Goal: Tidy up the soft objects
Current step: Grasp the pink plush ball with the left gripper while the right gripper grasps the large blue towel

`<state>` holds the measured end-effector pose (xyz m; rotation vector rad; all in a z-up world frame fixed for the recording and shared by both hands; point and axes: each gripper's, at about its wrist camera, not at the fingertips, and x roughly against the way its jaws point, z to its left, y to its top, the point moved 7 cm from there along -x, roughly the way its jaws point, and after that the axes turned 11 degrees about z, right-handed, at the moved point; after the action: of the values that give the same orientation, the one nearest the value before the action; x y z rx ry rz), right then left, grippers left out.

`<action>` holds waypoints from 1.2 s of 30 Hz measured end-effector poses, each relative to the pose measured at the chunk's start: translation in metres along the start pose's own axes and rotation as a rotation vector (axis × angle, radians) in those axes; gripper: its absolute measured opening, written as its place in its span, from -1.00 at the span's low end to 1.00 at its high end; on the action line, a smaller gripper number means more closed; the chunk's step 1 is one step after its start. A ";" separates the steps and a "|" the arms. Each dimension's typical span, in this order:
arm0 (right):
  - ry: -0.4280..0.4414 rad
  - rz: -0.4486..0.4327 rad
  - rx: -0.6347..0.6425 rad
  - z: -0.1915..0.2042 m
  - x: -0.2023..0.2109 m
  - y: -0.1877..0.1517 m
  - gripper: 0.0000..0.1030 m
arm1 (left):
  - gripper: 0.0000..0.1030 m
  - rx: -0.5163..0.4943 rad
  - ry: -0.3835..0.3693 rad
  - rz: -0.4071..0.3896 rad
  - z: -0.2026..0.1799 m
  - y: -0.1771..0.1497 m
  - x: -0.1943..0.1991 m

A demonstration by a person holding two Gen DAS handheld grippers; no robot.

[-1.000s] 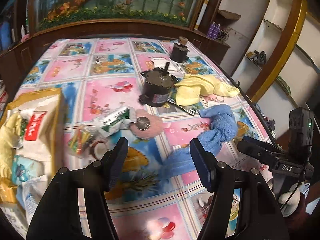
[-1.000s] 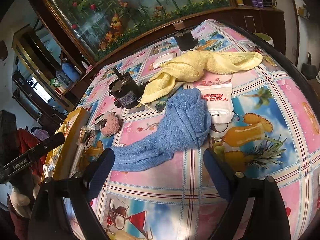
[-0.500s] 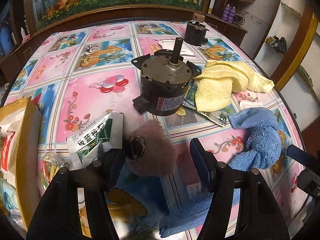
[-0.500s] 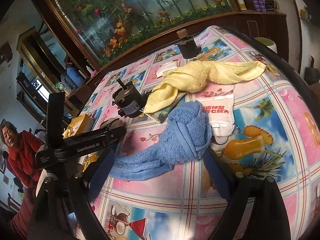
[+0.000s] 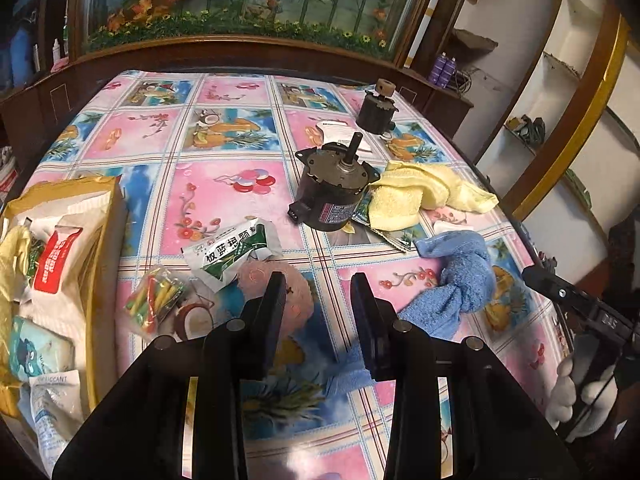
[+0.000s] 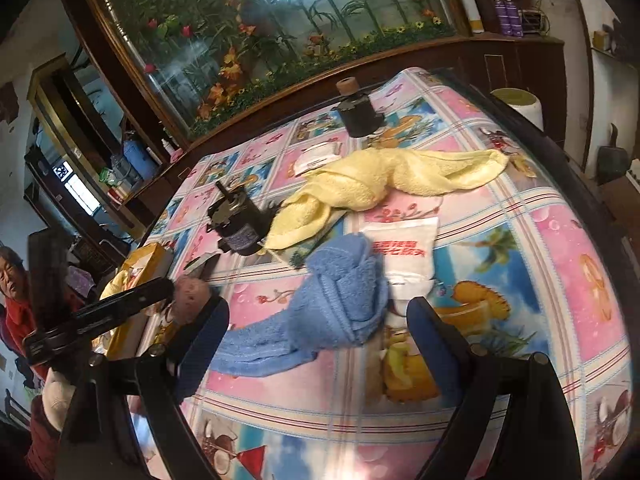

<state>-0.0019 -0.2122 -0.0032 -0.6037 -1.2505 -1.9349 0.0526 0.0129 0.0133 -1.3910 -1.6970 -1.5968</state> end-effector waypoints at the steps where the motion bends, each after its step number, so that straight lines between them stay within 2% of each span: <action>1: -0.012 -0.001 -0.015 -0.006 0.001 0.002 0.77 | -0.37 0.004 -0.009 -0.002 0.001 -0.002 0.002; 4: -0.003 0.004 -0.043 -0.011 0.003 0.006 0.77 | -0.37 0.018 -0.021 0.011 0.007 -0.008 0.000; 9: 0.001 0.014 -0.011 0.001 0.002 0.011 0.76 | -0.37 0.024 -0.024 0.042 0.011 -0.020 -0.008; 14: -0.031 -0.022 -0.088 -0.032 0.017 0.019 0.77 | -0.36 -0.006 0.024 0.033 0.012 -0.023 -0.010; 16: -0.044 -0.023 -0.096 -0.040 0.020 0.017 0.77 | -0.35 0.010 0.033 0.036 0.015 -0.019 -0.014; 18: -0.054 -0.021 -0.096 -0.046 0.022 0.017 0.77 | -0.20 0.016 0.056 0.035 0.018 -0.013 -0.021; 20: -0.056 -0.017 -0.104 -0.051 0.021 0.015 0.77 | 0.13 0.016 0.107 0.039 0.019 -0.007 -0.031; 22: -0.051 -0.008 -0.113 -0.055 0.020 0.014 0.77 | 0.17 0.012 0.158 0.062 0.020 -0.004 -0.043; 25: -0.041 0.000 -0.126 -0.058 0.017 0.013 0.77 | 0.18 0.004 0.156 0.125 0.019 -0.009 -0.062; 26: -0.045 0.002 -0.124 -0.059 0.017 0.013 0.77 | 0.19 -0.015 0.171 0.105 0.016 -0.009 -0.062; 29: -0.028 0.016 -0.105 -0.050 0.011 0.012 0.77 | 0.20 -0.056 0.198 0.109 0.011 -0.011 -0.064; 31: -0.015 0.050 -0.066 -0.034 -0.001 0.009 0.77 | 0.19 -0.054 0.188 0.102 0.012 -0.012 -0.063; 32: -0.014 0.065 -0.048 -0.026 -0.007 0.009 0.77 | 0.09 -0.047 0.172 0.099 0.013 -0.011 -0.062; 34: -0.024 0.088 -0.017 -0.011 -0.019 0.007 0.77 | -0.26 -0.036 0.128 0.096 0.014 -0.012 -0.060; 36: -0.036 0.110 0.009 0.001 -0.030 0.006 0.76 | -0.27 -0.029 0.108 0.095 0.015 -0.013 -0.057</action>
<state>0.0215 -0.2030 -0.0212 -0.6913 -1.2224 -1.8340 0.0697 0.0076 -0.0444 -1.3526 -1.5289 -1.6191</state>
